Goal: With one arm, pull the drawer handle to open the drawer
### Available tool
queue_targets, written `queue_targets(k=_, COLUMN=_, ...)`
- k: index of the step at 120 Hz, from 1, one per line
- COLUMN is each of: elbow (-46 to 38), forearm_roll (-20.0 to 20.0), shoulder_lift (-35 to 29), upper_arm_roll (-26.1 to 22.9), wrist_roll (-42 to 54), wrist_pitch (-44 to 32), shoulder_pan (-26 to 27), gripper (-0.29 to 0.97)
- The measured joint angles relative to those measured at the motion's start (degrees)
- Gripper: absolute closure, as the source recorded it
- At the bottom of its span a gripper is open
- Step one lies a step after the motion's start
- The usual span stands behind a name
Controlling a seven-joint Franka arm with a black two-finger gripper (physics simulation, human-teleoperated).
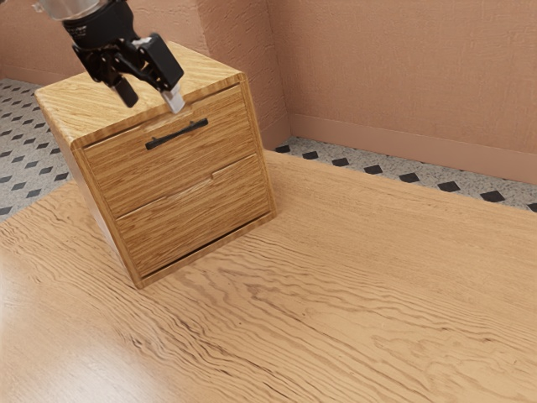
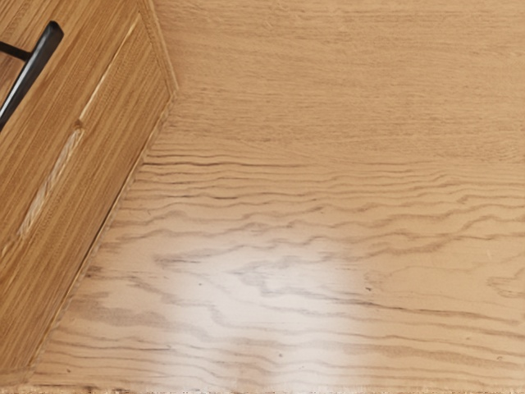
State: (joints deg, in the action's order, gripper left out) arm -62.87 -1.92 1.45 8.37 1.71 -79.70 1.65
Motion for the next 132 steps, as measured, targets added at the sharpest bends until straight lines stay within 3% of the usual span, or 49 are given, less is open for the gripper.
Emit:
queue_targets(k=24, elbow=-0.5, forearm_roll=2.1, shoulder_lift=1.0, upper_arm_roll=0.0, wrist_roll=0.0, wrist_pitch=1.1, shoulder_pan=0.9, gripper=0.00)
queue_targets(k=49, elbow=1.0, forearm_roll=10.0, shoulder_lift=4.9, upper_arm_roll=-2.1, wrist_roll=-0.4, wrist_pitch=3.0, shoulder_pan=5.1, gripper=0.00)
queue_targets(k=65, elbow=2.4, forearm_roll=17.8, shoulder_lift=10.0, upper_arm_roll=-2.1, wrist_roll=3.5, wrist_pitch=1.3, shoulder_pan=4.4, gripper=0.00)
queue_targets(k=80, elbow=8.4, forearm_roll=21.8, shoulder_lift=15.7, upper_arm_roll=-0.2, wrist_roll=7.6, wrist_pitch=-1.1, shoulder_pan=3.4, gripper=0.00)
queue_targets(k=96, elbow=12.6, forearm_roll=23.1, shoulder_lift=21.2, upper_arm_roll=3.2, wrist_roll=10.6, wrist_pitch=-2.7, shoulder_pan=2.9, gripper=0.00)
queue_targets(k=110, elbow=13.2, forearm_roll=21.4, shoulder_lift=22.1, upper_arm_roll=3.6, wrist_roll=11.0, wrist_pitch=-3.4, shoulder_pan=2.9, gripper=0.01)
queue_targets(k=124, elbow=13.8, forearm_roll=20.9, shoulder_lift=21.1, upper_arm_roll=3.9, wrist_roll=11.2, wrist_pitch=-2.1, shoulder_pan=3.3, gripper=0.08)
queue_targets(k=132, elbow=14.4, forearm_roll=20.8, shoulder_lift=20.6, upper_arm_roll=3.9, wrist_roll=11.0, wrist_pitch=-0.9, shoulder_pan=3.5, gripper=0.19)
